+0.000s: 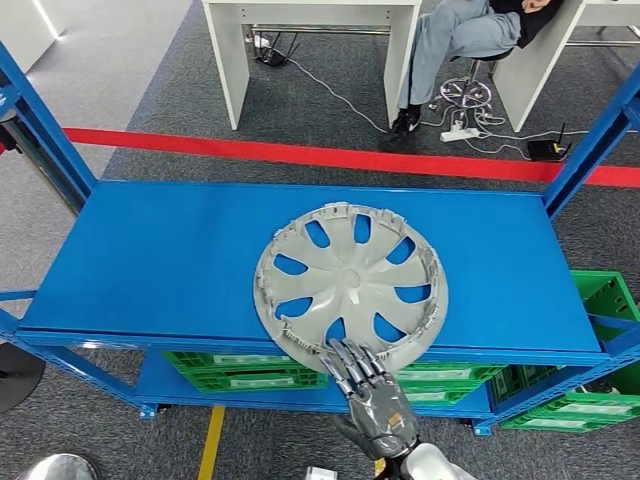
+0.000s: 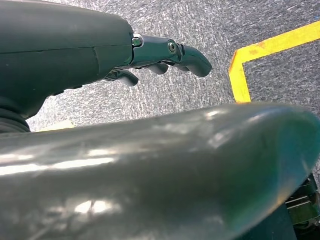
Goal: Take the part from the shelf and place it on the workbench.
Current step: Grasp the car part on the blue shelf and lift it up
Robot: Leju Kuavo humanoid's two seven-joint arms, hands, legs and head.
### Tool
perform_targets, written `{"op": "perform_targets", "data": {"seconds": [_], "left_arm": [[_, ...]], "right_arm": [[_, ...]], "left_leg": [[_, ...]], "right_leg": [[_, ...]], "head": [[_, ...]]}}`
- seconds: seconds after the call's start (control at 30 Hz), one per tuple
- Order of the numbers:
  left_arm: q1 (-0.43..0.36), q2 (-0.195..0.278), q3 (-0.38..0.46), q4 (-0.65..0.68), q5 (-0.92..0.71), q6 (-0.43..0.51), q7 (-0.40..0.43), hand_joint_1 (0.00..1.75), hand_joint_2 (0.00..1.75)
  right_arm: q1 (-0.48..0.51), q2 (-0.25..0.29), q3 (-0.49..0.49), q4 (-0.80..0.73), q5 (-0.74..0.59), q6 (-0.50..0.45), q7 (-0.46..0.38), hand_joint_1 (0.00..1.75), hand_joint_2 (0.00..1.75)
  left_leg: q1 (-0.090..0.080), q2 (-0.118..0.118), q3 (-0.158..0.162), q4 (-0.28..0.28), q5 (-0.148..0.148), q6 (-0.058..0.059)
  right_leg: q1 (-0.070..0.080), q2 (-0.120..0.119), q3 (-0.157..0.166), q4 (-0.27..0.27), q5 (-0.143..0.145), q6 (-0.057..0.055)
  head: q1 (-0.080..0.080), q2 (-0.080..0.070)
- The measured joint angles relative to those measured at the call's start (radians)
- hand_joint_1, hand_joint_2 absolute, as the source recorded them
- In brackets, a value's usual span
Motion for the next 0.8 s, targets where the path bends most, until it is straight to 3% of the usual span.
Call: {"op": "perform_targets", "data": {"seconds": [0.8], "left_arm": [[0.0,0.0,0.0,0.0,0.001,-0.002,0.0,0.0,0.0]], "right_arm": [[-0.005,0.026,-0.016,0.025,0.005,0.001,-0.001,0.0,1.75]], "left_leg": [[0.0,0.0,0.0,0.0,0.0,0.0]], "right_leg": [[0.0,0.0,0.0,0.0,0.0,0.0]], "head": [[0.0,0.0]]}}
